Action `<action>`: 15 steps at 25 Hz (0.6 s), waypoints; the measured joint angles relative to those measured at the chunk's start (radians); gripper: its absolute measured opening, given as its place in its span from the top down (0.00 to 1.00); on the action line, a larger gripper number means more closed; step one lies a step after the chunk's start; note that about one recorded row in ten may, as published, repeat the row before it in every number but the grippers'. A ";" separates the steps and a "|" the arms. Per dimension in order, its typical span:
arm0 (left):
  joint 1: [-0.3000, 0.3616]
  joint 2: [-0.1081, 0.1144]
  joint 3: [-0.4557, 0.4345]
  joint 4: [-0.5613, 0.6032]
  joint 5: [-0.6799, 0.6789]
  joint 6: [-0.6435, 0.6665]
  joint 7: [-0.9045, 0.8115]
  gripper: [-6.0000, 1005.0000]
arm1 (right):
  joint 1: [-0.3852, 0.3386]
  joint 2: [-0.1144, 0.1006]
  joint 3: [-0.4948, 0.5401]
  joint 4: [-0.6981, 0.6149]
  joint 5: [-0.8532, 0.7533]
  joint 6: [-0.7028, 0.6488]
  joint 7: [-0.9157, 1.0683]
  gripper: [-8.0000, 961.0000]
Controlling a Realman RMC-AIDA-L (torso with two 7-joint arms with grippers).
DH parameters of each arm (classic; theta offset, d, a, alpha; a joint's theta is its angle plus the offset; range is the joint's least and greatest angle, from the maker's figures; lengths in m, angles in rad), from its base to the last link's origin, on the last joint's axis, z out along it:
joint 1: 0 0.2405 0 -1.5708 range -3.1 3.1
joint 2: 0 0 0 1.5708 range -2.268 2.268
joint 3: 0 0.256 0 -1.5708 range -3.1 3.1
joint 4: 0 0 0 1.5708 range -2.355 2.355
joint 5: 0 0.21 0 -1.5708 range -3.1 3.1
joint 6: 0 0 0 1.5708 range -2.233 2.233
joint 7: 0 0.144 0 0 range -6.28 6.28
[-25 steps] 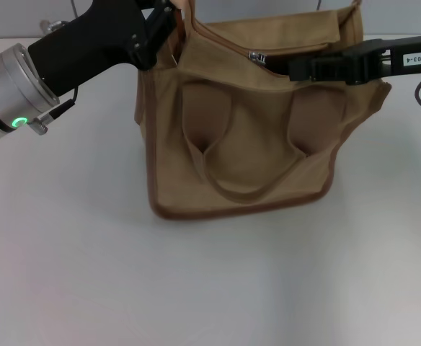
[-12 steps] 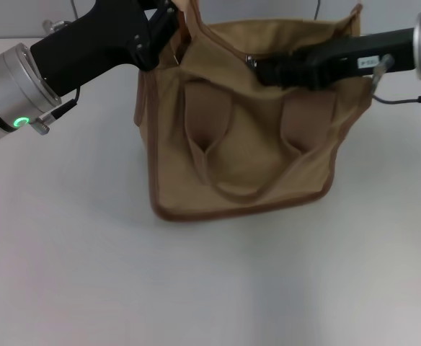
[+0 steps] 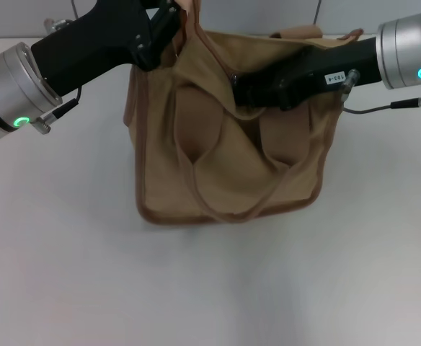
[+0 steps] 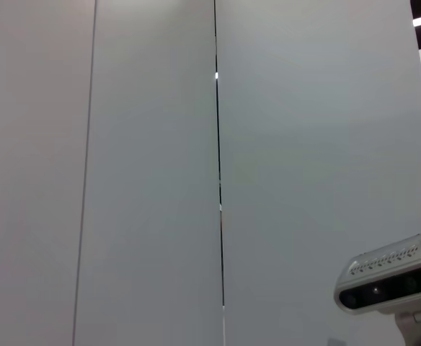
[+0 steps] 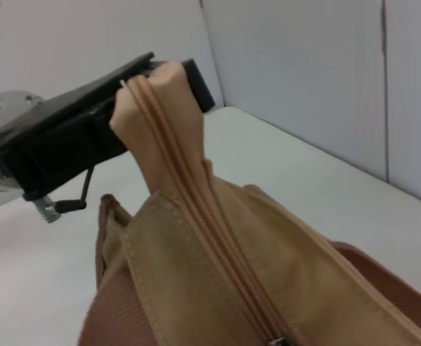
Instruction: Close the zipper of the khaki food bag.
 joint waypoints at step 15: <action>0.000 0.001 0.000 0.000 -0.002 0.007 0.000 0.96 | -0.036 0.003 0.009 -0.018 0.132 0.005 -0.300 0.70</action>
